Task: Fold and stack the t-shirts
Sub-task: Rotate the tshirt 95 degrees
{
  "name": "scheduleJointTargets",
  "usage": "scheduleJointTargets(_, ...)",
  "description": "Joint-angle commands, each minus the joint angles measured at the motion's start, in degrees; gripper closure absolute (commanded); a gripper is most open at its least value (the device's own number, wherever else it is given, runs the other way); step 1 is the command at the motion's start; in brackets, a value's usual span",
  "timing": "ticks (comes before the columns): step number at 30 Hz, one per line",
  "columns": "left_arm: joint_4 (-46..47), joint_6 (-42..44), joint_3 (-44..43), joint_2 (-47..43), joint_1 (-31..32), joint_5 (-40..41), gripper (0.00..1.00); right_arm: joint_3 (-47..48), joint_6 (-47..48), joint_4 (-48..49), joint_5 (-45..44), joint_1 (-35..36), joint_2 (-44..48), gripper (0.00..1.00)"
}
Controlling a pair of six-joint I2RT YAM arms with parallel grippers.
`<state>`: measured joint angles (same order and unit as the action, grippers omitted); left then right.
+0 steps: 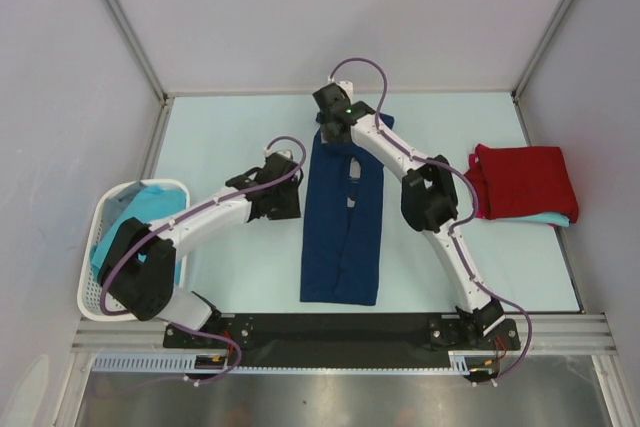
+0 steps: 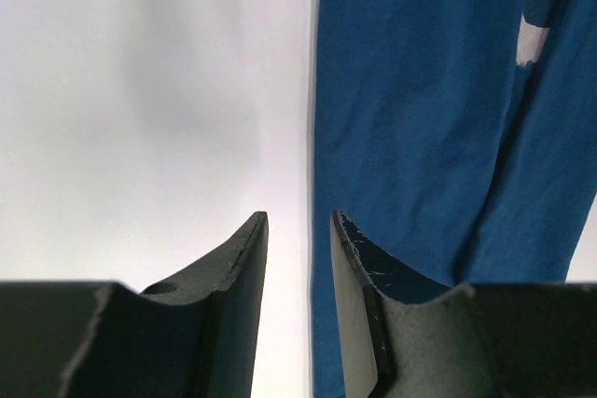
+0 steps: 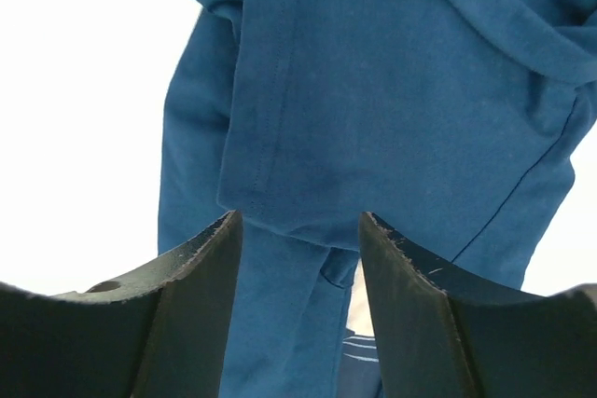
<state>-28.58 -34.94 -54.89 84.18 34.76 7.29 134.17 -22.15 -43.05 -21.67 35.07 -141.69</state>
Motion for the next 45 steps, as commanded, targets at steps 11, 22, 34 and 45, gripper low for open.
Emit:
scheduleJointTargets(11, 3.1, 0.6, -3.1, 4.9, -0.2, -5.2, 0.63, -24.6, -0.4, 3.9, -4.1, -1.3, 15.6, 0.45)
scheduleJointTargets(22, 3.4, -0.5, -1.2, 3.8, 0.3, -5.0, 0.63, -21.7, 1.5, 5.4, -3.4, -1.3, 15.2, 0.46)
scheduleJointTargets(34, 5.3, -1.9, -8.3, 12.8, 1.0, -13.6, 0.96, -16.8, 1.0, 5.9, 0.0, -2.1, 14.8, 0.49)
scheduleJointTargets(45, 6.8, 0.4, -3.0, 4.0, 5.9, -5.8, 0.52, -8.6, 2.9, 3.0, 3.6, -2.5, 8.8, 0.31)
